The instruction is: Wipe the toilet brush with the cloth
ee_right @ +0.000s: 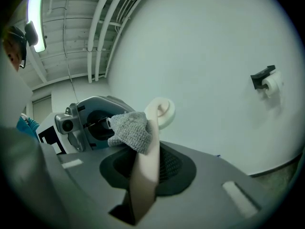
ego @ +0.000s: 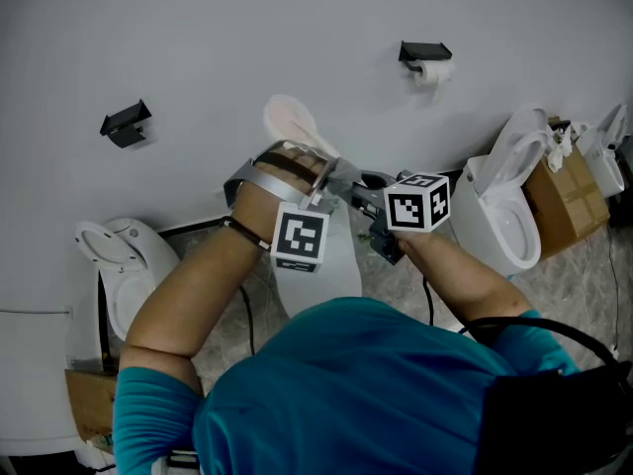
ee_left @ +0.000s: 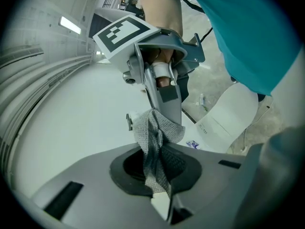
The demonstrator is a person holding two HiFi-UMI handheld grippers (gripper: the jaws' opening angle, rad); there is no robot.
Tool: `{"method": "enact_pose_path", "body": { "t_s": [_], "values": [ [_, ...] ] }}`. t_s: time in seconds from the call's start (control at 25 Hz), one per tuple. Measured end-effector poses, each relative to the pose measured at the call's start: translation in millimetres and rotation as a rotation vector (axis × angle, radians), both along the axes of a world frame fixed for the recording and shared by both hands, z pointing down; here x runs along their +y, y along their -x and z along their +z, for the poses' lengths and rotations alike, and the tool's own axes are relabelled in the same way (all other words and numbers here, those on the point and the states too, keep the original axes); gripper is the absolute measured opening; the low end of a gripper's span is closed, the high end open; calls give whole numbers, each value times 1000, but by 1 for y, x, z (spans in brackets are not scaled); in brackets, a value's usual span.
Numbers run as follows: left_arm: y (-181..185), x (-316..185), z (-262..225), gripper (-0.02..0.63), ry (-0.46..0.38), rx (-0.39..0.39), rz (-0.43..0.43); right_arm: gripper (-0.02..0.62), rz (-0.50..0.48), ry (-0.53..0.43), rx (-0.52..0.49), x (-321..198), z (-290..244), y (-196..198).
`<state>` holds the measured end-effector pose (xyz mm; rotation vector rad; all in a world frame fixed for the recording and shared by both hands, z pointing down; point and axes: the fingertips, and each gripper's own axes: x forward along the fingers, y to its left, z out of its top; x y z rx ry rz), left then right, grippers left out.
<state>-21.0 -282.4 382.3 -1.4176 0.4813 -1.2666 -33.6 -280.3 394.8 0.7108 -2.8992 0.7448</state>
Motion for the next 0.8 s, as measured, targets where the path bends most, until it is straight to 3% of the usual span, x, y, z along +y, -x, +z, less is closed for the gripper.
{"method": "enact_pose_path", "body": {
  "t_s": [0.8],
  "values": [
    [18,-15,-10,37,-26,12,-72,69,-12,-37,24,6,-2,-2]
  ]
}}
